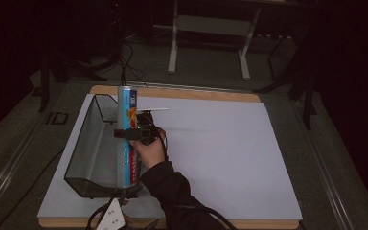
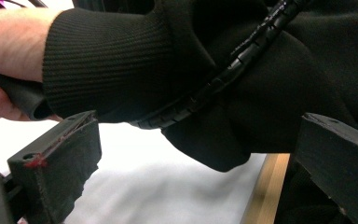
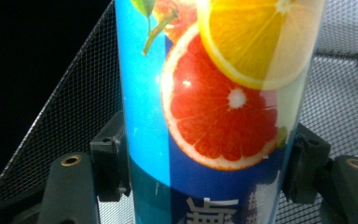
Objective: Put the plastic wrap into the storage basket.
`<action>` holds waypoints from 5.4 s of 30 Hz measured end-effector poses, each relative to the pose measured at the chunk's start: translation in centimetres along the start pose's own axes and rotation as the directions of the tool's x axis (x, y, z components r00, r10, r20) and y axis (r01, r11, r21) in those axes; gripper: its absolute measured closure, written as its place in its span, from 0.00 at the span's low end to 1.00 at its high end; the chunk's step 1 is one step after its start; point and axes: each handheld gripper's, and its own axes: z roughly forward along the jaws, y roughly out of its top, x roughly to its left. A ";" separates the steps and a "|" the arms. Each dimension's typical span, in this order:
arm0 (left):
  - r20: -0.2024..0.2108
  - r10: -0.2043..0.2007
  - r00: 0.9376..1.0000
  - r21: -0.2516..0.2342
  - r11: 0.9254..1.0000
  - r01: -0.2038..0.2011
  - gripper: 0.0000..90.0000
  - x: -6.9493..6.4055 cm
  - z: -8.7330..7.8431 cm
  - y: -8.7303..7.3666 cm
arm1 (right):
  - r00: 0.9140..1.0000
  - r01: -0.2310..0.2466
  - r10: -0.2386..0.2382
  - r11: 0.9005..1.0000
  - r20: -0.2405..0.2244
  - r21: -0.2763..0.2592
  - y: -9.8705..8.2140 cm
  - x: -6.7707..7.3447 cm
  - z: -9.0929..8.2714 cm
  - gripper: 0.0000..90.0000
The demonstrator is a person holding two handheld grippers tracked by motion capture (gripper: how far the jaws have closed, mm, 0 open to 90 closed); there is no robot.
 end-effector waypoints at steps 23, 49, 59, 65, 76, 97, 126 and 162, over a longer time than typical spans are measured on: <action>0.001 0.000 1.000 -0.001 1.000 0.000 0.01 0.0 -0.1 0.0 | 0.986 -0.011 0.017 0.999 0.163 -0.038 -1.0 0.4 1.3 0.32; 0.001 0.001 1.000 0.008 1.000 -0.001 0.01 0.0 0.0 0.0 | 0.933 0.157 -0.152 0.987 0.327 0.011 -1.3 0.1 1.2 0.20; 0.004 0.002 1.000 0.012 1.000 -0.002 0.01 -0.1 0.1 0.0 | 0.909 0.322 -0.302 0.946 0.288 -0.023 -0.2 0.4 -2.8 0.16; 0.004 0.000 1.000 0.014 1.000 0.000 0.01 -0.2 0.2 0.0 | 0.856 0.452 -0.432 0.892 0.284 -0.004 -0.3 0.8 -4.0 0.14; 0.006 -0.003 1.000 0.020 1.000 0.002 0.01 -0.3 0.3 0.0 | 0.848 0.492 -0.470 0.870 0.246 -0.036 -1.2 -0.3 -7.8 0.13; 0.013 -0.013 1.000 0.018 1.000 0.013 0.01 -0.3 0.6 0.0 | 0.832 0.516 -0.477 0.853 0.284 -0.080 -4.4 -3.5 -14.1 0.14; 0.022 -0.006 1.000 0.028 1.000 0.005 0.01 -0.6 0.9 0.1 | 0.806 0.520 -0.445 0.847 0.391 -0.108 -11.6 -9.5 -22.4 0.14; 0.019 -0.005 1.000 0.031 1.000 0.004 0.01 -0.7 1.0 0.1 | 0.792 0.473 -0.357 0.872 0.496 -0.127 -18.2 -14.6 -27.4 0.14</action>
